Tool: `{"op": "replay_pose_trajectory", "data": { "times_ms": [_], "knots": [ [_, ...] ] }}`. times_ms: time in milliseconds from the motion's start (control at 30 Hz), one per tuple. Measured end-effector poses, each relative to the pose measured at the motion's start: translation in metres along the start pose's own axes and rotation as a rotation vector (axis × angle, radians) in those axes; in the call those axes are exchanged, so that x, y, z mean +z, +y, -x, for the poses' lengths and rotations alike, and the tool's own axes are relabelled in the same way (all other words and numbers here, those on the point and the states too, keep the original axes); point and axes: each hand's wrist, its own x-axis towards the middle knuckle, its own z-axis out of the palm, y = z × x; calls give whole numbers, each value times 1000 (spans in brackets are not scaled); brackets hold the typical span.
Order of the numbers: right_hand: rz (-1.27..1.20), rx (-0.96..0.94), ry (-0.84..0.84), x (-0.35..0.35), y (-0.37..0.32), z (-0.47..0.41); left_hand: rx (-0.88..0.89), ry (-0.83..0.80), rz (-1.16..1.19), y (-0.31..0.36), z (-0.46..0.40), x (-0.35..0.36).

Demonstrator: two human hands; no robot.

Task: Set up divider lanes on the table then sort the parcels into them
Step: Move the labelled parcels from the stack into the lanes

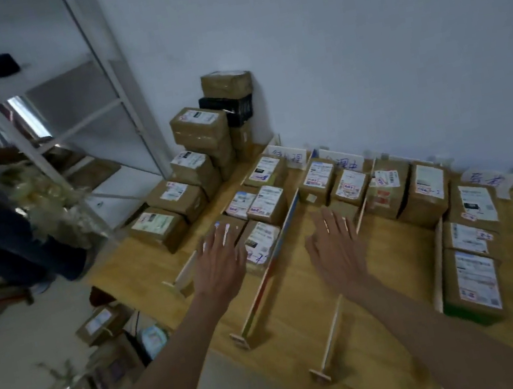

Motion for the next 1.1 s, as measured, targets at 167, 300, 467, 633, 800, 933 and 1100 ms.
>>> {"op": "replay_pose_trajectory", "data": {
  "times_ms": [167,300,467,633,800,933,1100],
  "knots": [
    [-52,2,-6,23,-86,-9,-7,-17,-15,-84,4,-8],
    [-57,-8,-14,38,-141,-23,-8,-5,-22,-138,-1,-15],
    [-52,-36,-22,47,-187,-57,-20,24,-11,-186,-26,-22],
    [-55,-24,22,60,-213,-108,-10,2,-30,-223,-74,-18],
    [-74,34,43,75,-232,-170,22,-5,-22,-255,-140,-10],
    [-113,77,71,79,-238,-211,63,-21,-44,-274,-188,-8],
    [-139,141,92,78,-246,-254,105,1,-87,-293,-242,-14]
  ]
}}
